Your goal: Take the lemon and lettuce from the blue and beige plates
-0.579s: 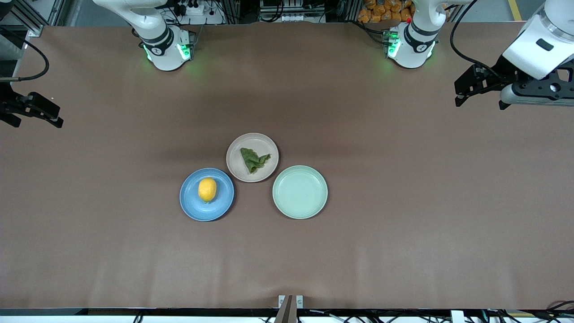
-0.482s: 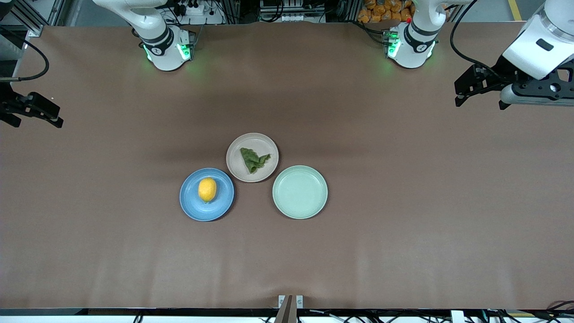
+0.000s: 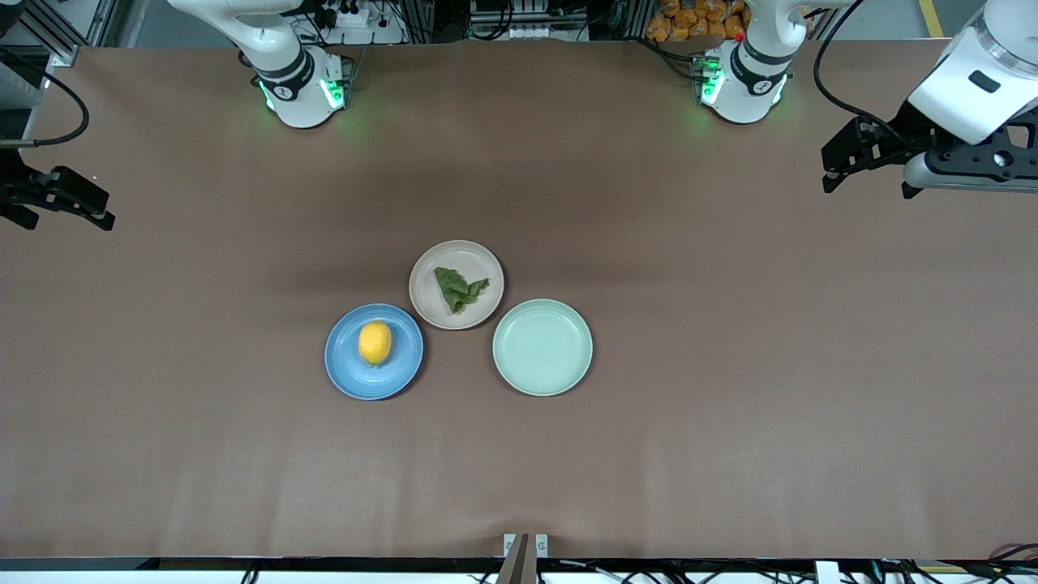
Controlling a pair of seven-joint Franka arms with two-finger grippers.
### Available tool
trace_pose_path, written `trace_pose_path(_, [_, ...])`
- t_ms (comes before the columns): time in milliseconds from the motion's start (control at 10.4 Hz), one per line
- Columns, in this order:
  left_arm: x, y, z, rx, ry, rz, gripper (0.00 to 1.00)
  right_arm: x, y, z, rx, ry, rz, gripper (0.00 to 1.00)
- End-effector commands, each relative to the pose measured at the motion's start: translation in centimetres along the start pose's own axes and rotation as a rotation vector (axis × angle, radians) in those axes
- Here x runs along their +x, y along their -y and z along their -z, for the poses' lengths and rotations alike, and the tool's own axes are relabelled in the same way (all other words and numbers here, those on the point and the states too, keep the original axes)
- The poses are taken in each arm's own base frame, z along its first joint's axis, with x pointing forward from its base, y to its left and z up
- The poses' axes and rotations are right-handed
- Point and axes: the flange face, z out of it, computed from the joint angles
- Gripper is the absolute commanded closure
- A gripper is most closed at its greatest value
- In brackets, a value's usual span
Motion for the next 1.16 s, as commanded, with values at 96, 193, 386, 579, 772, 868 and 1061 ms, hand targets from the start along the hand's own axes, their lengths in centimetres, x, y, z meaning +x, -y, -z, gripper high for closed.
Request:
trace_pose_path(96, [-0.5,0.6,-0.4,-0.003,0.026,-0.007,0.00,0.1,-0.1,0.3,-0.005,0.004,-0.002,0.00])
trace_pose_path(193, [-0.2,0.8,-1.0,-0.006,0.035,-0.001,0.00,0.0,-0.1,0.3,-0.005,0.004,-0.002,0.00])
trace_pose_path(386, [0.4,0.5,-2.4,-0.011,0.059,-0.005,0.00,0.0,-0.3,0.3,-0.005,0.004,-0.005,0.00])
trace_pose_path(579, [0.3,-0.7,-3.9,-0.035,0.077,-0.020,0.00,0.0,-0.3,0.3,-0.005,0.004,-0.005,0.00])
trace_pose_path(772, [0.0,-3.7,-6.5,-0.050,0.090,-0.055,0.00,0.0,-0.4,0.3,-0.005,0.004,-0.006,0.00])
trace_pose_path(868, [-0.2,-4.8,-8.1,-0.062,0.100,-0.039,0.00,0.0,-0.4,0.3,-0.005,0.004,-0.006,0.00])
trace_pose_path(1061, [0.7,-5.2,-11.1,-0.137,0.127,0.007,0.00,0.1,-0.3,0.0,-0.005,0.015,-0.005,0.00])
